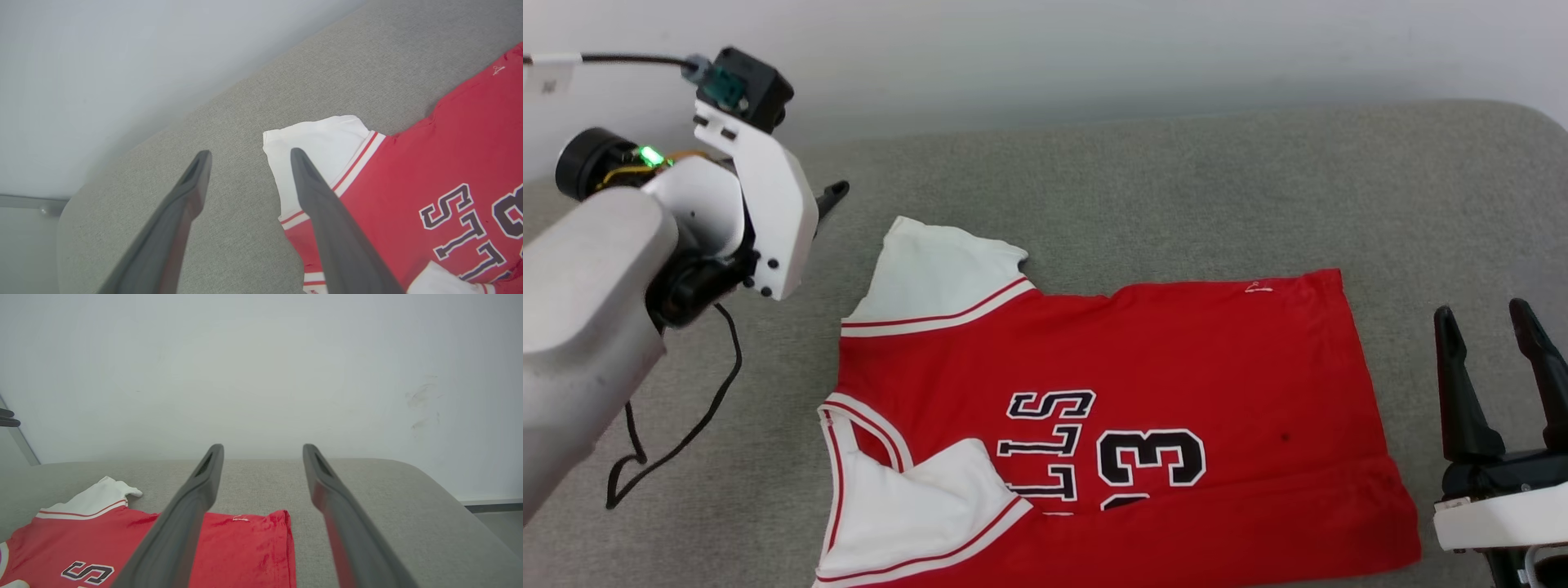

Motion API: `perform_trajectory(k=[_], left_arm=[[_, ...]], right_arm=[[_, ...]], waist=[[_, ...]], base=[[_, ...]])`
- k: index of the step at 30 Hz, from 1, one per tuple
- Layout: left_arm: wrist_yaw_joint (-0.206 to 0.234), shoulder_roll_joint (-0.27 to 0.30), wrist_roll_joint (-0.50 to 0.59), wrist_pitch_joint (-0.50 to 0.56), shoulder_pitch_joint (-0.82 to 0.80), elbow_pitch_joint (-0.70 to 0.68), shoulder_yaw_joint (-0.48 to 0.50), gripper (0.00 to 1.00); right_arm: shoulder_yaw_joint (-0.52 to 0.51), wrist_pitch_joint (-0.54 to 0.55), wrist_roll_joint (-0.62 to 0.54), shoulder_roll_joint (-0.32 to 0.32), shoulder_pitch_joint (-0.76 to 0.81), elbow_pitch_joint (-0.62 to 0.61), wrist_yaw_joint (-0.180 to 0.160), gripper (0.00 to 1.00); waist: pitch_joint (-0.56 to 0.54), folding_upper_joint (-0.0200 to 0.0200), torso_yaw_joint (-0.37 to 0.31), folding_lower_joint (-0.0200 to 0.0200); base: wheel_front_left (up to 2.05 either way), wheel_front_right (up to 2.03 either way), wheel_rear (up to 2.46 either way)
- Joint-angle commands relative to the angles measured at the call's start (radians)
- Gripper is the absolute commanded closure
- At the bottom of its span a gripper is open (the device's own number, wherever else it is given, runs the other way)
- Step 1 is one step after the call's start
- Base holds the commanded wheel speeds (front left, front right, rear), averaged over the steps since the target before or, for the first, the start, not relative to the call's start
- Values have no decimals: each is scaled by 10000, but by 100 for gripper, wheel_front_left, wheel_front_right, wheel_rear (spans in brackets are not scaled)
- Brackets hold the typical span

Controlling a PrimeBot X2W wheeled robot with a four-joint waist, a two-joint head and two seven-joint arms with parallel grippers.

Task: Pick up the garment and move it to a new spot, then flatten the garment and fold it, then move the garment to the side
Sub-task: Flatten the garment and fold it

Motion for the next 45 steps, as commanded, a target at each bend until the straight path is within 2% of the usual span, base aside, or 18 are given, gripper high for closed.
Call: perform_trajectory(k=[1, 6, 16, 23, 29, 30, 31, 37, 41, 45], left_arm=[[-70, -167, -157, 338, -339, 180, 78, 0], [-302, -457, -427, 1951, -1532, 767, -10, 0], [-591, -583, -499, 5371, -3268, 1538, -690, 0], [-593, -318, -149, 6328, -3689, 1837, -1134, 0], [-678, -235, -297, 6501, -3146, 1894, -1419, 0], [-697, -233, -347, 6474, -3069, 1871, -1410, 74], [-714, -244, -401, 6473, -3001, 1853, -1416, 100], [-777, -339, -599, 5945, -3062, 1630, -1146, 100], [-804, -378, -652, 5399, -3117, 1532, -956, 100], [-878, -383, -757, 4948, -2853, 1185, -1029, 100]], right_arm=[[34, -127, -110, 196, 107, -182, -8, 0], [329, -364, -335, 571, -67, -500, -8, 0], [935, -807, -411, 699, -1079, -350, -8, 0], [1293, -1119, -342, 679, -1507, 62, -8, 0], [1444, -1331, -223, 560, -1713, 512, -8, 0], [1464, -1365, -210, 537, -1735, 580, -8, 0], [1460, -1381, -206, 522, -1752, 626, -8, 0], [1351, -1364, -216, 216, -1993, 730, -8, 0], [1108, -1150, -322, -319, -2457, 580, -8, 0], [954, -477, -273, -1100, -3327, 409, -8, 0]], waist=[[551, 0, -387, 0], [1520, 0, -864, 0], [3307, 0, -1687, 0], [4080, 0, -1950, 0], [4298, 0, -1996, 0], [4304, 0, -1995, 0], [4298, 0, -1979, 0], [3899, 0, -1784, 0], [3356, 0, -1581, 0], [2787, 0, -1316, 0]], base=[[0, 0, 0], [0, 0, 0], [0, 0, 0], [0, 0, 0], [0, 0, 0], [0, 0, 0], [0, 0, 0], [0, 0, 0], [0, 0, 0], [0, 0, 0]])
